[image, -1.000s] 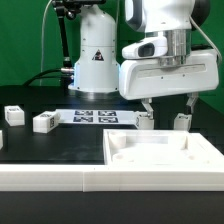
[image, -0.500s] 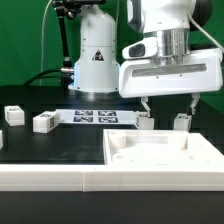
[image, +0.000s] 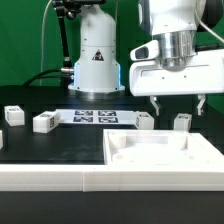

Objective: Assemble one leg

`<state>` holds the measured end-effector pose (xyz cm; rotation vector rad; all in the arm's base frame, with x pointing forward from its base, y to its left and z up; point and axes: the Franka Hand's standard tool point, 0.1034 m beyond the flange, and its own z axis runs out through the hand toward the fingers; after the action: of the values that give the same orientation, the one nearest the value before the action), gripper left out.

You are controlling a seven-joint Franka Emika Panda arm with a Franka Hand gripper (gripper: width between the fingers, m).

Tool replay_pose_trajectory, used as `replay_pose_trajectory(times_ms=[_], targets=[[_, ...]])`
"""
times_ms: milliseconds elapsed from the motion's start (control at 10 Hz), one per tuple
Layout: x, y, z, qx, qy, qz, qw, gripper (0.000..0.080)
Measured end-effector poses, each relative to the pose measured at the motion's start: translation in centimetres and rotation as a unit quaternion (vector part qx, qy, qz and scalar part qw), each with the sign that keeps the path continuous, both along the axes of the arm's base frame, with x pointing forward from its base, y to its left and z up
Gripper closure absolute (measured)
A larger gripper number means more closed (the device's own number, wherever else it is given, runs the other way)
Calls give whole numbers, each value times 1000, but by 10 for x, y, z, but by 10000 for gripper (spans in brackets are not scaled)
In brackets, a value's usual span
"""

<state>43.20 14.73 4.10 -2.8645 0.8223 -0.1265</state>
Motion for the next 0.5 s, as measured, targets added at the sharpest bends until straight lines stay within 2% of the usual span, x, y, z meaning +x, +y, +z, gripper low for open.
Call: replay_pose_trajectory(times_ms=[200,300,500], targets=[[-1,-1,-2,0,8,13,1000,150],[-9,2,-4,3,33,18,999,150],[-7,1,0,21,83,42,995,150]])
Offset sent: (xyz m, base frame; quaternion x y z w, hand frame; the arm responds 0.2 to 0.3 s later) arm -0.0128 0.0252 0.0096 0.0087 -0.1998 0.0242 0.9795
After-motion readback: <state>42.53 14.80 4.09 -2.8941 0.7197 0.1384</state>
